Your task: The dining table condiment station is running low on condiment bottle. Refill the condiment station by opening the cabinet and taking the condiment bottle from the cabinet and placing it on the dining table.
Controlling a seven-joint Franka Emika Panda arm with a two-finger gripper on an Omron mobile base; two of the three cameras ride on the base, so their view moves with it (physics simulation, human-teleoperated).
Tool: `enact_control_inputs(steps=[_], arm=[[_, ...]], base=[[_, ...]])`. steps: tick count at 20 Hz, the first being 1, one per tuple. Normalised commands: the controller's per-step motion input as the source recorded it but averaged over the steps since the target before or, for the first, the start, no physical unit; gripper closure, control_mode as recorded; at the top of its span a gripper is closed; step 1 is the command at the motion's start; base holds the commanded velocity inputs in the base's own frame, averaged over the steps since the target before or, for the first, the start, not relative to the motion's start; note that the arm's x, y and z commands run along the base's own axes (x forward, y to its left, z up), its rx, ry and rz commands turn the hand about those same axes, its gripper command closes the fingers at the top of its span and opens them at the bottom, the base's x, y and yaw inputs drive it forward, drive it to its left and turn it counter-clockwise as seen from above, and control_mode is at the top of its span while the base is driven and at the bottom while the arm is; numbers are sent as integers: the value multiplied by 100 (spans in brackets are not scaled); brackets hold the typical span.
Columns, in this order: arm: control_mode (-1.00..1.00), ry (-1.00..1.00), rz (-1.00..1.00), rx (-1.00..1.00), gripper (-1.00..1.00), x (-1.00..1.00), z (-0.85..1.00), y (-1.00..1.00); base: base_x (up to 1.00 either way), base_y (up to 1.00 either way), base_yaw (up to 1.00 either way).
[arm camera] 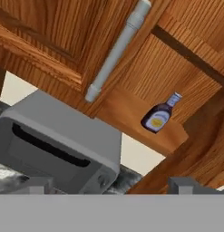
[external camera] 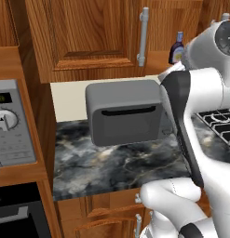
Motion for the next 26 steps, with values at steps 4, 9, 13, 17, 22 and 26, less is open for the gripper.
enact_control_inputs(steps=[4,9,13,17,22,26], arm=[[-100,1,0,-35,-100,41,-43,0],[-100,1,0,-26,-100,59,-16,0],[-100,13,0,-20,-100,66,0,-6],[-100,18,-1,-17,-100,68,0,-11],[-100,19,-14,-15,-100,41,0,-41],[-100,21,-31,-13,-100,8,-5,-66]], base=[[0,0,0],[0,0,0],[0,0,0],[0,0,0],[0,0,0],[0,0,0]])
